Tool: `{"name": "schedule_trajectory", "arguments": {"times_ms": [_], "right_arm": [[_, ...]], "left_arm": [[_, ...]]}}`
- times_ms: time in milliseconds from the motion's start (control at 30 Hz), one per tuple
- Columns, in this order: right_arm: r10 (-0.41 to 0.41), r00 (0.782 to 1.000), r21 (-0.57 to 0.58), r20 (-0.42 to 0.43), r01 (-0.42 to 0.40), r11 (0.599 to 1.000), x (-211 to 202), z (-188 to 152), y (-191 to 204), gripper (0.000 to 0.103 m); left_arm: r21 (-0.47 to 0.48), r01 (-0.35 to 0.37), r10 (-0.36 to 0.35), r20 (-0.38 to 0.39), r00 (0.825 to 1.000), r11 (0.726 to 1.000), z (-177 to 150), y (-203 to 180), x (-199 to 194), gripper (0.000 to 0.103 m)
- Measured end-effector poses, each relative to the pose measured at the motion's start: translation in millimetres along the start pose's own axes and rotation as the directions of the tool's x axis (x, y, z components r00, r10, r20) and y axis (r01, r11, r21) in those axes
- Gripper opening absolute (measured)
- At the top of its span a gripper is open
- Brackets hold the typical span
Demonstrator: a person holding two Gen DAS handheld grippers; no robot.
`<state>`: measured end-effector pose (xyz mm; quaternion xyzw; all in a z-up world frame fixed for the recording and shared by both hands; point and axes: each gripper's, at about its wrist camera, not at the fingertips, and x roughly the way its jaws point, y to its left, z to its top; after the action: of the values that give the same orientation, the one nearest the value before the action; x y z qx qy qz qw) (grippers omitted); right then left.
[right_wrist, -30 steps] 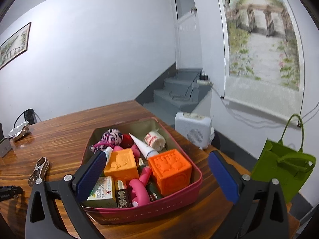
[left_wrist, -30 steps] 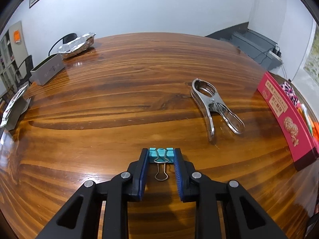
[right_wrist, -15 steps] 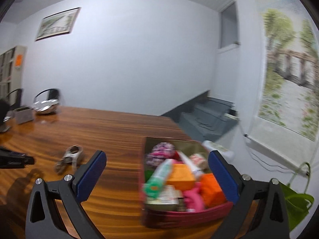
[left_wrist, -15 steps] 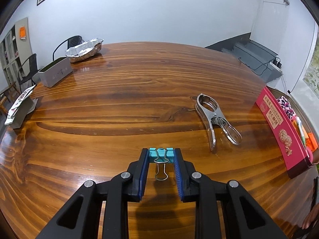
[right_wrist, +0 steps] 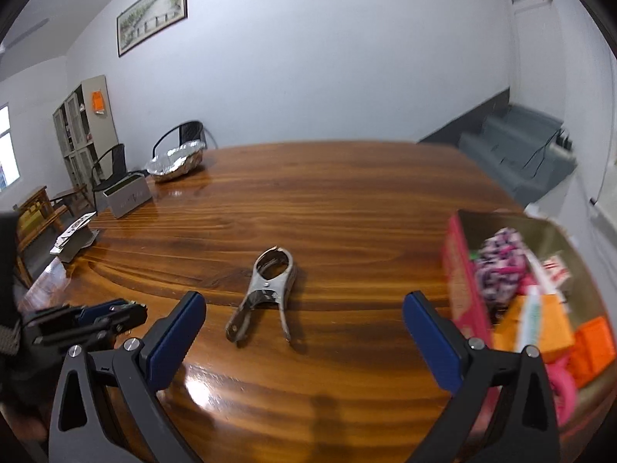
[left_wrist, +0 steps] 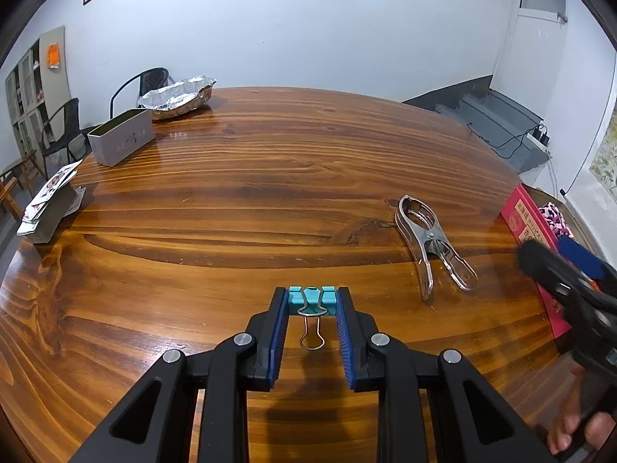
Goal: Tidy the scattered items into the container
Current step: 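Grasp the silver spring clip with the right tool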
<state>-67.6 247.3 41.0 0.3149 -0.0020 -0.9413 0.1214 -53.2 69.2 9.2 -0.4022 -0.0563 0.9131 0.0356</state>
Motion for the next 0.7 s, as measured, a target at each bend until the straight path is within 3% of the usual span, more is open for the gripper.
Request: {"name": "schedule_trajectory", "arguments": {"times_ms": [233, 333, 400, 700], "right_arm": [[0.015, 0.993, -0.035, -0.116, -0.019, 0.999, 51.6, 7.0, 22.8, 0.1], [0.013, 0.985, -0.038, -0.175, -0.02, 0.999, 74.5, 8.1, 28.7, 0.087], [0.007, 0.978, -0.028, -0.211, -0.014, 1.0, 84.6, 7.3, 29.4, 0.073], [-0.034, 0.967, -0.049, -0.253, 0.022, 0.999, 106.4, 3.3, 31.6, 0.069]], "left_arm": [[-0.01, 0.016, -0.016, 0.003, 1.0, 1.0, 0.8, 3.9, -3.2, 0.026], [-0.017, 0.021, -0.021, -0.008, 1.0, 1.0, 1.0, 6.5, -2.2, 0.026], [-0.02, 0.027, -0.028, -0.012, 1.0, 0.999, 1.3, 7.5, -1.8, 0.026], [-0.015, 0.042, -0.042, -0.003, 0.999, 0.999, 1.8, 7.9, -6.1, 0.026]]}}
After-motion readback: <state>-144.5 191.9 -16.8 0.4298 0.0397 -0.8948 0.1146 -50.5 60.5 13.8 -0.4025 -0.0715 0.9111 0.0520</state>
